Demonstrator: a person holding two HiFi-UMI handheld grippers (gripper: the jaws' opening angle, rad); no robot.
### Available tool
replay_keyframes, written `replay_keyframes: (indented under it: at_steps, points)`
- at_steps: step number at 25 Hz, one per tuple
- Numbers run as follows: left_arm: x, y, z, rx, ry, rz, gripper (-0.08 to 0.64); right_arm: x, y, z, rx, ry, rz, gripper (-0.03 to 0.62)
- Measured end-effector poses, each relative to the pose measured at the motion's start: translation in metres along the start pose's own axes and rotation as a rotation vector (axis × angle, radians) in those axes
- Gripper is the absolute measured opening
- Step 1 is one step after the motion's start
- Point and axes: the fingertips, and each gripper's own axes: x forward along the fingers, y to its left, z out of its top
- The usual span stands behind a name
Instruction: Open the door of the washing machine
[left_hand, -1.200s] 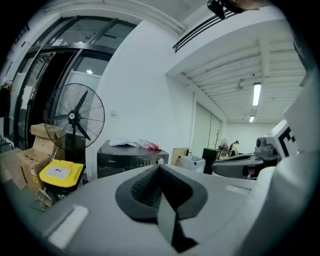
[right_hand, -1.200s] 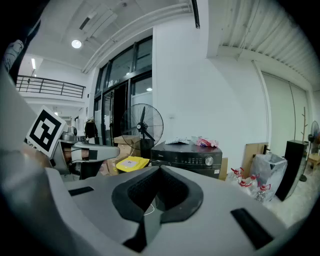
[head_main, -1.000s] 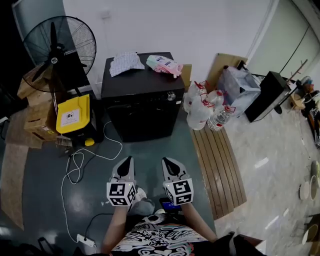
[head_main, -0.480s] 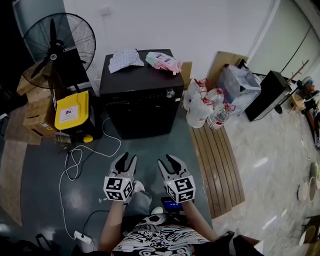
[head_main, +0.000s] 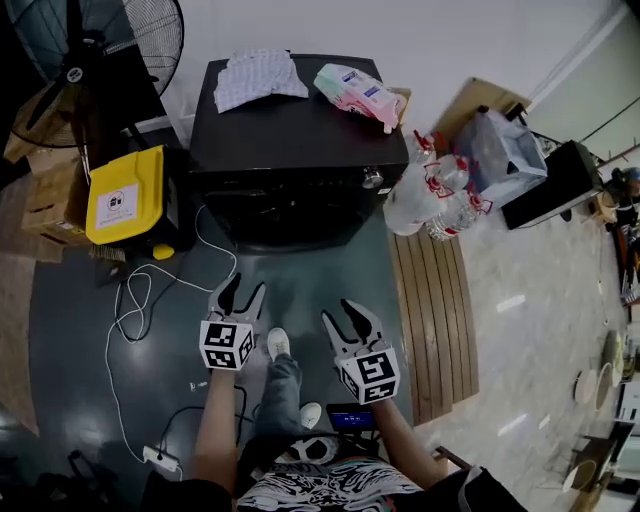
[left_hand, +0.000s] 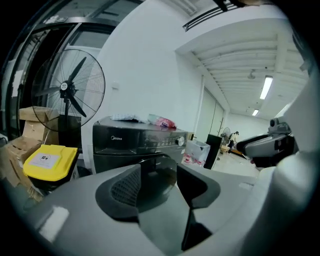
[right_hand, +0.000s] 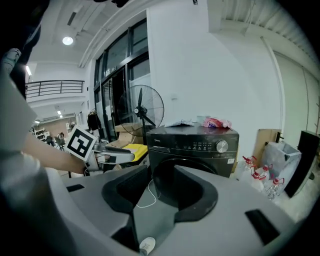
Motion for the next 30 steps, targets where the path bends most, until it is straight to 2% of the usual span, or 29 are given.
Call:
replay_keyframes:
  at_steps: [7,13,16,23,30]
  points:
    - [0.124,0.083,-0.044,0.056,0.133,-0.05,0.249,0.107,-0.034,-0.014,0.036,0.091,0.009,0.16]
    - [0.19,0.128,-0.088,0.074,0.218,-0.06,0.281,0.154,-0.051,-0.038,0.06,0.16,0.016,0.152]
    - [0.205,0.139,-0.099,0.079,0.25,-0.064,0.303,0.157,-0.05,-0.047,0.076,0.202,0.023,0.149]
    - [0.245,0.152,-0.118,0.184,0.311,-0.143,0.331,0.175,-0.054,-0.059,0.082,0.217,0.023,0.143]
    - [0.259,0.154,-0.126,0.251,0.346,-0.19,0.259,0.18,-0.063,-0.064,0.097,0.212,0.006,0.132]
